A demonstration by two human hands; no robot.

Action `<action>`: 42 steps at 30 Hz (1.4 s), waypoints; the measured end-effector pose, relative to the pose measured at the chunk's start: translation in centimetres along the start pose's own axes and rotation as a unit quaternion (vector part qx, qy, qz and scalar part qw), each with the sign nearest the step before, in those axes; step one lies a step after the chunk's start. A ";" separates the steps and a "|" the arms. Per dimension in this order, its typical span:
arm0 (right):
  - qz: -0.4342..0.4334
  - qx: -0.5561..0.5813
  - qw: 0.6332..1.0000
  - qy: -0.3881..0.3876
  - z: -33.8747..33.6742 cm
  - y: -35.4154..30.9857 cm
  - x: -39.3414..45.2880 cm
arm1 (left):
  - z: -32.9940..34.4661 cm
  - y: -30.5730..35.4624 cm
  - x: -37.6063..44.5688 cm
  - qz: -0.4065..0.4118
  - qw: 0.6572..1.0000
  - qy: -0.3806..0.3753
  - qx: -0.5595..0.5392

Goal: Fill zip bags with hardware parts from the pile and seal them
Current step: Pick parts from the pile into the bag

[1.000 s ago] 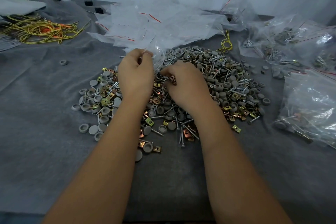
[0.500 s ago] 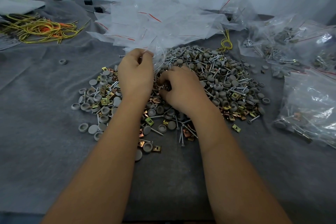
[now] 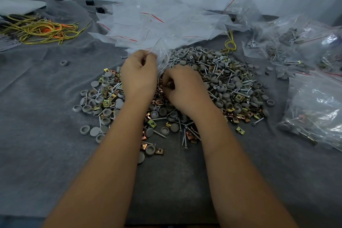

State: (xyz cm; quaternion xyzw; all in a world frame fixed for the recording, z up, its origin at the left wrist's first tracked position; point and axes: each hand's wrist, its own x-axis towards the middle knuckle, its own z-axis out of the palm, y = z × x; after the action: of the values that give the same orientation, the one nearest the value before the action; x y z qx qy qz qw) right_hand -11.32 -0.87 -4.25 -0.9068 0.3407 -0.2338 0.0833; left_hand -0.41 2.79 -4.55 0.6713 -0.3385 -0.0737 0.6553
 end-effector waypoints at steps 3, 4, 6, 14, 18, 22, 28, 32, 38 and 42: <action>0.032 0.089 0.995 0.041 -0.3 0.0 0.1 | 0.0 0.0 0.0 0.001 1.000 -0.003 0.003; 0.044 0.116 0.991 0.052 -0.4 0.1 0.1 | 0.0 0.0 0.0 0.001 1.000 -0.003 0.005; 0.066 0.166 0.981 0.074 -0.6 0.2 0.2 | 0.0 0.1 0.0 -0.003 1.000 -0.003 0.006; 0.106 0.278 0.942 0.157 -0.9 0.3 0.3 | 0.0 -0.1 -0.1 0.009 1.000 -0.010 0.021; 0.104 0.300 0.929 0.191 -1.1 0.1 0.2 | 0.2 -0.3 -0.2 0.039 0.998 -0.025 0.048; 0.114 0.309 0.923 0.200 -1.2 0.1 0.2 | 0.2 -0.3 -0.3 0.048 0.996 -0.038 0.062; 0.099 0.254 0.937 0.220 -1.2 -0.1 0.1 | 0.4 -0.4 -0.3 0.049 0.995 -0.077 0.039; 0.101 0.232 0.943 0.218 -1.3 -0.1 0.2 | 0.6 -0.4 -0.2 0.057 0.994 -0.094 0.029; 0.110 0.210 0.956 0.176 -0.8 0.4 0.2 | 0.5 -0.1 -0.4 0.051 0.994 -0.095 0.011; 0.110 0.244 0.940 0.213 -0.9 0.3 0.1 | 0.3 0.0 -0.4 0.041 0.996 -0.074 0.024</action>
State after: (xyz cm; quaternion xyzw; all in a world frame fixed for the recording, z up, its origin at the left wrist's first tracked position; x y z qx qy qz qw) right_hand -11.87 -1.21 -3.52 -0.7447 0.3804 -0.4865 0.2530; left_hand -0.89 2.77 -4.73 0.6650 -0.4147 -0.0887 0.6147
